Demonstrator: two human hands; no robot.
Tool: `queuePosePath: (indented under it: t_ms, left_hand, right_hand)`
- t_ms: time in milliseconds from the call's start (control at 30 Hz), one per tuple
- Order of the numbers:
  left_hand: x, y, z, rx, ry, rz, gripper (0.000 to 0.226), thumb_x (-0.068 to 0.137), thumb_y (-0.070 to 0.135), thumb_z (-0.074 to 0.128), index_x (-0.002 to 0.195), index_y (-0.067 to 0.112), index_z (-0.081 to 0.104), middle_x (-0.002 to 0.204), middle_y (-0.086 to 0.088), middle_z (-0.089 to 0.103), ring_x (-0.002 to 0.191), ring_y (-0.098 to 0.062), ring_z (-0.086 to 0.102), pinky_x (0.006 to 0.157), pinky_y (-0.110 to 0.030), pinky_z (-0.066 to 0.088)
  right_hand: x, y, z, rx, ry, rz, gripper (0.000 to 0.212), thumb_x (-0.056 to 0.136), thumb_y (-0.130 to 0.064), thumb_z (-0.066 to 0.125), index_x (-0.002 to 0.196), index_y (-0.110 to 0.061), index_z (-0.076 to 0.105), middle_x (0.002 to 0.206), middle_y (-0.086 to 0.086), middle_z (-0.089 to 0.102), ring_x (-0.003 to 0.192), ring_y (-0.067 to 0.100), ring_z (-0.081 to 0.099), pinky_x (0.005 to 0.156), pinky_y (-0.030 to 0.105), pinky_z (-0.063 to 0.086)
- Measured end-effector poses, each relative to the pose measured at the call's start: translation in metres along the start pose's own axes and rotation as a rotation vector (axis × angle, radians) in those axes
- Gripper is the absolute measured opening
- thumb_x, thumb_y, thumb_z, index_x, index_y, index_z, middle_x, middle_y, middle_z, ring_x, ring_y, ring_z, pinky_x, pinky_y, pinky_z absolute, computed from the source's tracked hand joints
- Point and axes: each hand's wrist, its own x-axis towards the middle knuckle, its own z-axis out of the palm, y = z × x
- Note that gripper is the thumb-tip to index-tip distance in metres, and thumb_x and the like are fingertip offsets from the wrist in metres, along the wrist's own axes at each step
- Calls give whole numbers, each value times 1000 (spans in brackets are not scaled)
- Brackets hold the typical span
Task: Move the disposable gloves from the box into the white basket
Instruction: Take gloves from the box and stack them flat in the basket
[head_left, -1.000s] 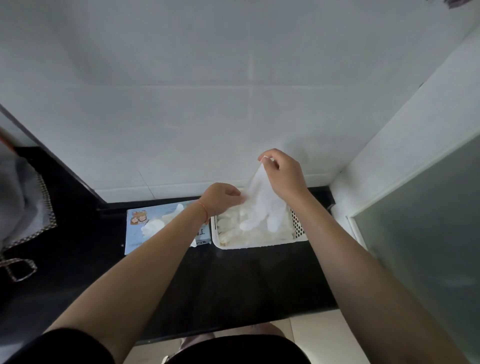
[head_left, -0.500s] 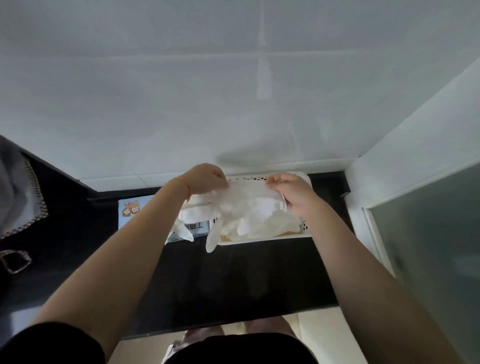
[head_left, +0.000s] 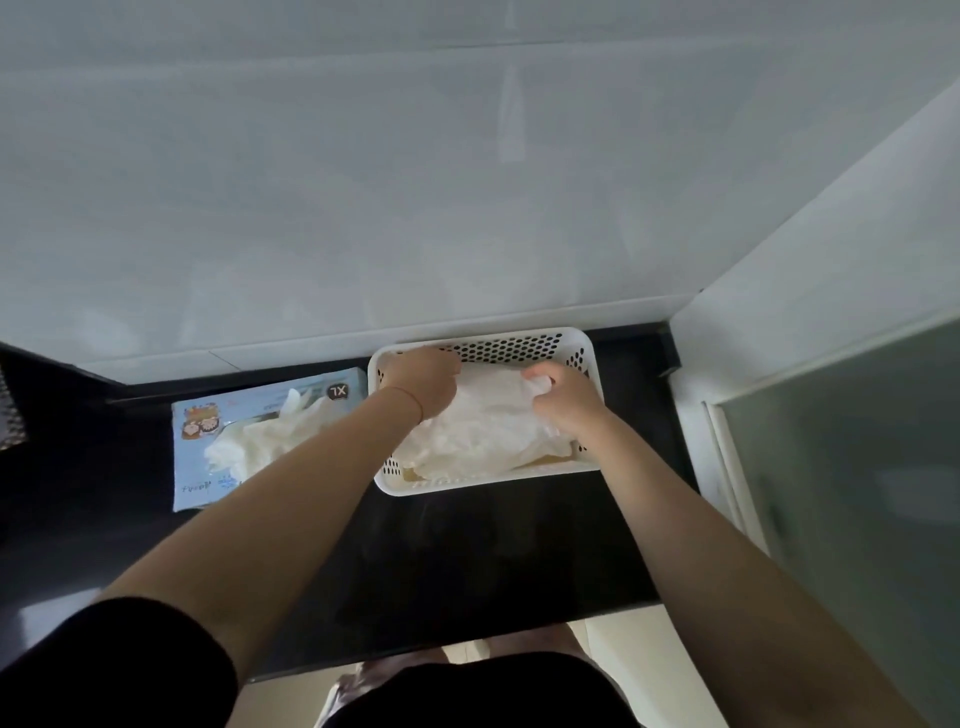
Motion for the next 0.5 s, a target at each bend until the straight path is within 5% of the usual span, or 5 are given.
queuePosePath:
  t_ms: [133,200,300,400,500]
  left_hand:
    - [-17,9,2,235,178,61,30,91,1,46,116,15,54,113,-4,60,102,-26,60,68,-34,34]
    - [-21,9,11,240,274,139,31,89,2,47,119,13,51,114,-6,54,101,-25,55,71,-33,38]
    - [-24,8,21,56,148,131,35,97,31,50,128,17,46,121,-8,48,102,-27,55,75,-37,50]
    - [-25,7,32,3,-72,41,76,83,68,56,142,28,30,136,-14,43,107,-33,58,81,-42,52]
    - [-24,6,43,-43,-130,-22,98,72,72,66,148,35,18,146,-24,34,118,-42,53,92,-47,49]
  right_hand:
    - [2,0,6,-172,46,-76,55,89,9,45,133,-24,53,137,-2,50,116,18,53,83,26,47]
    - [2,-1,8,-272,63,-125,51,89,10,45,127,-23,54,131,0,52,101,17,56,71,25,45]
    - [4,0,11,-400,104,-173,37,92,7,46,115,-20,56,123,1,54,88,15,55,69,26,44]
    - [3,0,13,-515,120,-174,36,94,3,47,122,-16,57,129,4,51,98,20,58,81,32,51]
    - [2,-1,16,-713,112,-191,36,95,2,47,129,-7,53,140,10,44,110,23,57,86,32,49]
